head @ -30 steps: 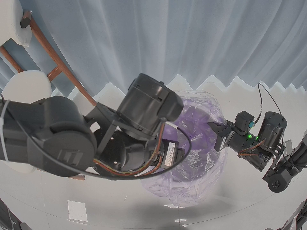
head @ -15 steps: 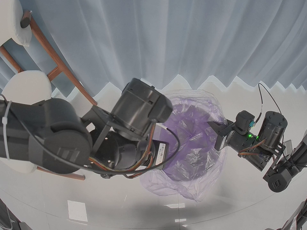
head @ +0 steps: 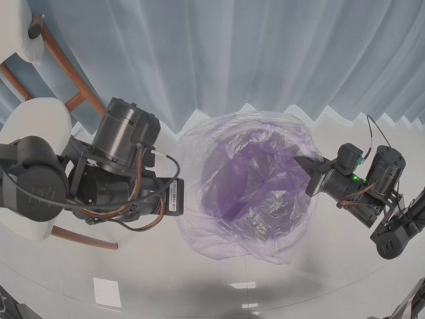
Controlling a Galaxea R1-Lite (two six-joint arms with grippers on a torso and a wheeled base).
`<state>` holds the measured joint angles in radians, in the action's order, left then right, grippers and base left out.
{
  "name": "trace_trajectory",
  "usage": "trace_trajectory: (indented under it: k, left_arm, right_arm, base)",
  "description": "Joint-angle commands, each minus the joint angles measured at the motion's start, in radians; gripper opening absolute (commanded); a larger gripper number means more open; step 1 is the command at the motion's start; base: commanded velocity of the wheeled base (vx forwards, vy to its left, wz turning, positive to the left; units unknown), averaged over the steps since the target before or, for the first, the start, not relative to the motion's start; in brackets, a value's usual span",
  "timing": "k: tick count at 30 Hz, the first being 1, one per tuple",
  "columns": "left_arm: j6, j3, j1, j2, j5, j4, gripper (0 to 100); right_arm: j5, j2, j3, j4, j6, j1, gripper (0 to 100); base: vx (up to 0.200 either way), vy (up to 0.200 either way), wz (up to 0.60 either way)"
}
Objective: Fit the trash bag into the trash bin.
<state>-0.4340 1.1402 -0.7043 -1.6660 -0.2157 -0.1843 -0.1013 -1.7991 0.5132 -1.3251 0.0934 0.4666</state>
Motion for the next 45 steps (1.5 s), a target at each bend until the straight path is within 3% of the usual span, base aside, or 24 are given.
trace_trajectory:
  k: [1,12,18,28,35,40,45]
  left_arm:
    - [-0.008,-0.036,0.039,0.012,0.045,0.039,0]
    - [-0.005,-0.145,0.046,0.011,0.055,0.172,0]
    - [-0.002,-0.188,0.034,0.037,0.050,0.187,0]
    - [0.009,-0.270,-0.021,0.063,0.001,0.376,0]
    - [0.129,-0.430,-0.029,0.092,-0.013,0.583,0]
    - [0.156,-0.497,-0.066,0.144,-0.100,0.598,0]
    - [0.158,-0.504,-0.063,0.189,-0.079,0.603,0]
  right_arm:
    - [-0.028,0.038,0.002,0.006,0.069,-0.002,0]
    - [-0.074,0.058,0.033,0.010,0.289,-0.003,0]
    - [-0.075,0.049,0.047,0.009,0.335,-0.003,0]
    - [-0.048,0.030,0.108,0.012,0.396,-0.003,0]
    - [-0.048,0.020,0.142,0.014,0.488,-0.036,0]
    - [-0.048,0.001,0.162,0.010,0.552,-0.074,0]
    - [-0.048,0.000,0.156,0.009,0.585,-0.080,0]
  base:
    - [0.000,0.000,0.00]
    - [0.000,0.000,0.00]
    - [0.000,0.000,0.00]
    - [0.000,0.000,0.00]
    - [0.000,0.000,0.00]
    - [0.000,0.000,0.00]
    - [0.000,0.000,0.00]
